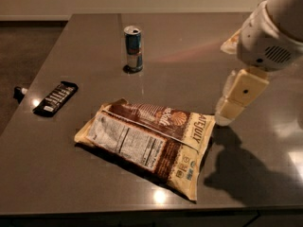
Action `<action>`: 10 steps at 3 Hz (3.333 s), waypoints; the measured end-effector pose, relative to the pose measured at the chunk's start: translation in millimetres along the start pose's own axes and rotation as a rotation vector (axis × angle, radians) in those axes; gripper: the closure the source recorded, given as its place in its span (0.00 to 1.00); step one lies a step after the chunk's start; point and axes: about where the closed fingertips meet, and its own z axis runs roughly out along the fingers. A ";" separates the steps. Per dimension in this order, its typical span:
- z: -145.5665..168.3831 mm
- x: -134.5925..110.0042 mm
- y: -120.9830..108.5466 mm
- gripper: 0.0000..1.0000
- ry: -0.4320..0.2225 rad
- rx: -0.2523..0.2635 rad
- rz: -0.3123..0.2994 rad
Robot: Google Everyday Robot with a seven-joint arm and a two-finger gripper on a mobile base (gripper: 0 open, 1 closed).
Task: Pick brown chip bag
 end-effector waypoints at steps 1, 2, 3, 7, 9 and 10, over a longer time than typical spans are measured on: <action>30.6 -17.1 20.0 0.00 -0.029 -0.075 0.013; 61.5 -22.7 40.9 0.00 -0.028 -0.159 0.025; 93.1 -36.4 68.6 0.00 -0.019 -0.231 0.005; 69.9 -48.0 51.0 0.73 0.009 -0.237 -0.066; -3.1 -61.3 17.4 1.00 -0.084 -0.140 -0.113; -24.8 -66.6 7.2 1.00 -0.141 -0.131 -0.122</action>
Offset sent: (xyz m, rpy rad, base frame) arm -0.0278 0.0728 -0.0965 0.0913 0.2570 0.0597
